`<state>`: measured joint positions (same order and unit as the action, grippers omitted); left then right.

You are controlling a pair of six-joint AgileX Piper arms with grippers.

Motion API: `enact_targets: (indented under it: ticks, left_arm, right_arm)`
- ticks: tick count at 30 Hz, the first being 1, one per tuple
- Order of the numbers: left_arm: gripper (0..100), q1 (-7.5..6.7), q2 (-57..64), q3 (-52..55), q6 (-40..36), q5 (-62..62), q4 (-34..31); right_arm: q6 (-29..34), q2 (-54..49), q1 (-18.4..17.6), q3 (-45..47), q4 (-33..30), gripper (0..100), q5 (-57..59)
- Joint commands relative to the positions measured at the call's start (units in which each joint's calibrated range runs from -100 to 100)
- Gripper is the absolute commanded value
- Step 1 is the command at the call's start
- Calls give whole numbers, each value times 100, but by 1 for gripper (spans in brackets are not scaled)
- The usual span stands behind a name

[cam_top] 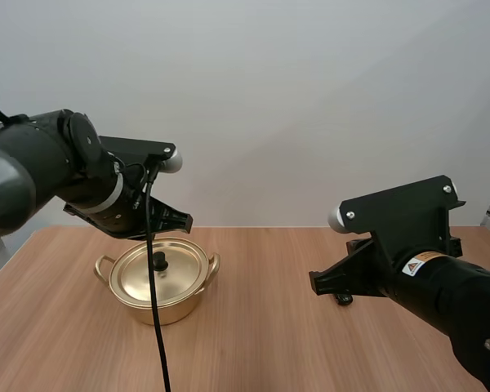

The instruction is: Open the pot, put the car inside, and close it

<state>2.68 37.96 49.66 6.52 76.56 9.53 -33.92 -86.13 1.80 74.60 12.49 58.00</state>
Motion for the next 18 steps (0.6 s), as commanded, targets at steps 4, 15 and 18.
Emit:
enact_targets:
  ticks: [4,15,18]
  left_arm:
    - [0,-1,-574,2,167,-188,7]
    - [13,-1,-877,-176,261,-436,-127]
    - [31,-1,-877,-192,325,-515,-81]
  right_arm:
    - [-1,-2,5,-5,4,0,2]
    - [-1,-2,5,8,4,0,-16]
    - [-1,-2,5,8,4,0,-16]
